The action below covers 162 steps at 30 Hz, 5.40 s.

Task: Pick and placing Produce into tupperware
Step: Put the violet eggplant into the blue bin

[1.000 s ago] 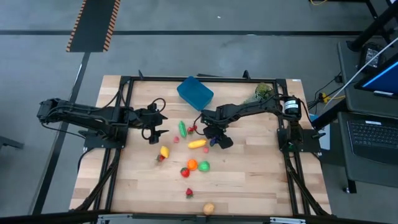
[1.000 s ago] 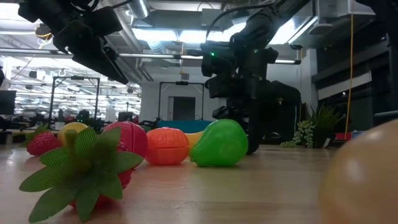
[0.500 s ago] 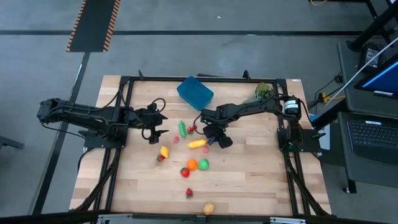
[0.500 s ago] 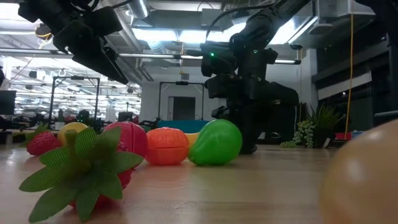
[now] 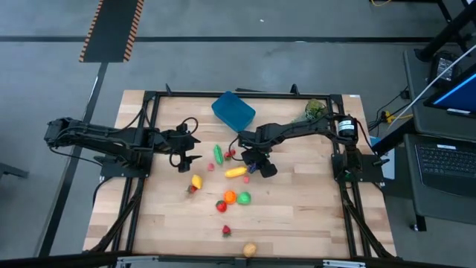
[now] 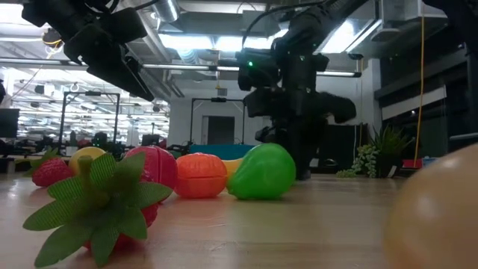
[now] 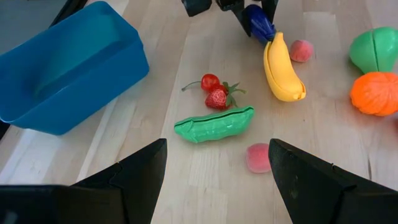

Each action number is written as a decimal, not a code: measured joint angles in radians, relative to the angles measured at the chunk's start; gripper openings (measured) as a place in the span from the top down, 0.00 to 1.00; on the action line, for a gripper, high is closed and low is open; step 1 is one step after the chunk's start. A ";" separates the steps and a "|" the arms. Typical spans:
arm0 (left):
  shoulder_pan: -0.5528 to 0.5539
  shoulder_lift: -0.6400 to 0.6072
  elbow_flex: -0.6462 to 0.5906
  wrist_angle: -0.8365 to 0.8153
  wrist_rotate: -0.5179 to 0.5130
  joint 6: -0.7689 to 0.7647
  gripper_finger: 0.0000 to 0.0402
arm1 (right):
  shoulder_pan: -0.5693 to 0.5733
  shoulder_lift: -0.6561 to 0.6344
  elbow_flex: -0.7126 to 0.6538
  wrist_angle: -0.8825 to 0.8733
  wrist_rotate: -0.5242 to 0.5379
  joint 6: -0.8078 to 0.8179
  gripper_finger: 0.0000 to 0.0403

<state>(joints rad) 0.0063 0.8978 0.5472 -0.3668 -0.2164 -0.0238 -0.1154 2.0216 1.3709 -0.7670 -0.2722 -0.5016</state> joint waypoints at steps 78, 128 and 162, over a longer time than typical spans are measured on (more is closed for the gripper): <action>0.002 0.000 0.000 -0.002 -0.061 0.035 0.32 | -0.182 -0.739 -0.301 0.299 0.016 0.305 0.70; 0.002 0.000 0.000 0.024 -0.060 -0.001 0.32 | -0.182 -1.007 -1.018 1.307 0.017 0.396 0.70; 0.002 0.000 0.000 0.011 -0.166 -0.045 0.32 | -0.338 -0.363 -0.524 1.216 0.044 0.301 0.70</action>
<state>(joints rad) 0.0082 0.8974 0.5472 -0.3561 -0.3820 -0.0685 -0.4534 1.6588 0.8471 0.4490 -0.2281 -0.2010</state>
